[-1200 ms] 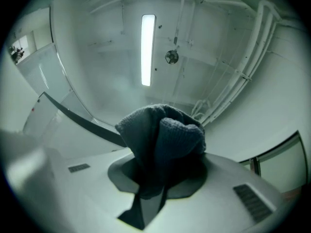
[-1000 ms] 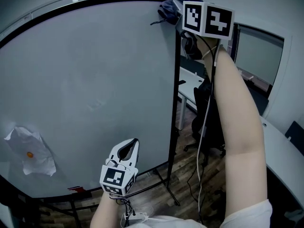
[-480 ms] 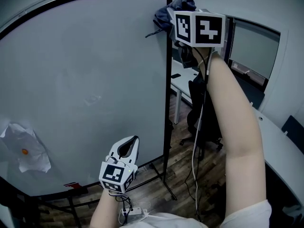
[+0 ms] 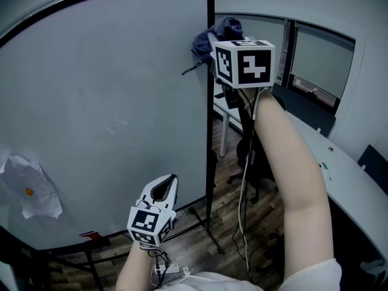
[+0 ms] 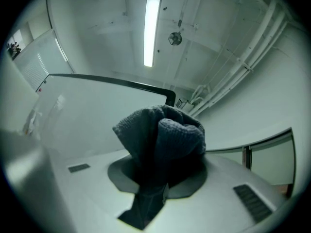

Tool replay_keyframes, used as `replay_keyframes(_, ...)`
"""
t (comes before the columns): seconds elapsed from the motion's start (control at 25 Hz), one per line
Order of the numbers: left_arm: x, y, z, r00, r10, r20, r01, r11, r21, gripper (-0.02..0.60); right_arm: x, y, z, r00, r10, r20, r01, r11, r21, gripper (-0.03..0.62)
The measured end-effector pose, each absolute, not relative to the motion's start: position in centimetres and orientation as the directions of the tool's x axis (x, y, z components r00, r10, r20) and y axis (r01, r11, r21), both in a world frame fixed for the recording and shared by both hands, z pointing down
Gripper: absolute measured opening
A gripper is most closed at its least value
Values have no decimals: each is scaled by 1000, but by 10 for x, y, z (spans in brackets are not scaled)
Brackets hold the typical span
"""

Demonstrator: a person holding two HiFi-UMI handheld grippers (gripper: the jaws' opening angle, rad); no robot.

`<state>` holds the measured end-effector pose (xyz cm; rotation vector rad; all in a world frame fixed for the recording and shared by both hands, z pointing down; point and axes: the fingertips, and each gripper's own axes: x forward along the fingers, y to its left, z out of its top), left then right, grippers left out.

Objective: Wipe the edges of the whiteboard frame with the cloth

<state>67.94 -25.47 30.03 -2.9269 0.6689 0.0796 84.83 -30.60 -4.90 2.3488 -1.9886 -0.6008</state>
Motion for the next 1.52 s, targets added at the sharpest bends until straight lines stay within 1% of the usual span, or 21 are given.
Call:
replay_keyframes(0.2, 680, -250, 307, 906, -418, -70, -423, -896, -136, 18, 846, -308, -25, 122, -956, -266, -945, -194, 262, 77)
replay_keyframes(0.56, 679, -249, 330, 908, -416, -40, -418, -903, -96, 18, 847, -310, 35, 128, -962, -240, -955, -185, 232, 77)
replay_keyframes(1.04, 688, -237, 370, 917, -398, 13, -397, -917, -39, 18, 845, -311, 124, 119, -989, -93, -949, -141, 283, 77)
replay_keyframes(1.2, 689, -237, 382, 916, -401, 30, -400, -916, -19, 18, 846, -312, 156, 114, -992, -51, -955, -124, 269, 77)
replay_keyframes(1.36, 686, -236, 392, 912, -408, 44, -408, -913, 2, 18, 847, -312, 192, 103, -995, -8, -974, -103, 202, 77)
replay_keyframes(1.52, 683, -234, 403, 911, -408, 62, -409, -912, 9, 18, 844, -313, 229, 96, -994, 46, -977, -86, 196, 77)
